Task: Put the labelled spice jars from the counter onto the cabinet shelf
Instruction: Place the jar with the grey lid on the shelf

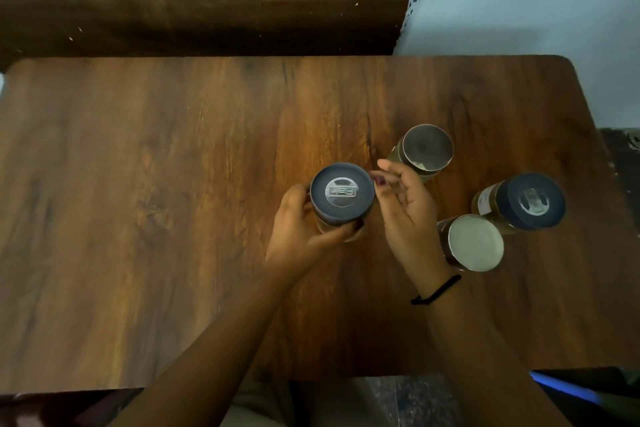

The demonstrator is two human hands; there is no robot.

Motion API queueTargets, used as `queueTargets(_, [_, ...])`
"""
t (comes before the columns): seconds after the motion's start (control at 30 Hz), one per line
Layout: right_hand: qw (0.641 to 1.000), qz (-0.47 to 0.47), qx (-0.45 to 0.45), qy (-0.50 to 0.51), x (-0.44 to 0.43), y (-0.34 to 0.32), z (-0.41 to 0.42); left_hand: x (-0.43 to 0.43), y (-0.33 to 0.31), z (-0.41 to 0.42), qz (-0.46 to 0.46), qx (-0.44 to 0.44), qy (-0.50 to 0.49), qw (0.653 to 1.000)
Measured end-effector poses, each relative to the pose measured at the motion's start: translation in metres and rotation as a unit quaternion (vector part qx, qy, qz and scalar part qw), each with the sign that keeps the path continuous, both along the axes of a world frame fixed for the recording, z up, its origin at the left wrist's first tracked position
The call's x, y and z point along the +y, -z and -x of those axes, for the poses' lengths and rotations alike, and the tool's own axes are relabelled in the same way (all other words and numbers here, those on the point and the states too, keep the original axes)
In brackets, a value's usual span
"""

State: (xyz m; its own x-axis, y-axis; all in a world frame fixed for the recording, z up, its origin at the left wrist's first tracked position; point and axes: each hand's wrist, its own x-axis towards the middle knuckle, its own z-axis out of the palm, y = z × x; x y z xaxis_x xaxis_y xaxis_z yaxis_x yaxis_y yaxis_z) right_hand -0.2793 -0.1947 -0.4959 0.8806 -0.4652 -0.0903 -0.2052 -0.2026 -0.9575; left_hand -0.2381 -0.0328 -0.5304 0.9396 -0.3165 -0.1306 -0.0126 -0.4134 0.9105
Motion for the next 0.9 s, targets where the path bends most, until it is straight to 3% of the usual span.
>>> queueTargets(0.17, [0.999, -0.032, -0.036, 0.009, 0.005, -0.023, -0.009, 0.02, -0.051, -0.017, 0.099, 0.019, -0.036, 0.994])
queueTargets(0.4, [0.98, -0.143, -0.081, -0.112, 0.029, -0.081, -0.025, 0.05, -0.147, -0.056, 0.191, -0.01, -0.016, 0.981])
queueTargets(0.9, [0.947, -0.13, -0.213, -0.202, 0.073, -0.216, -0.074, 0.085, -0.279, -0.092, 0.249, -0.132, 0.065, 0.957])
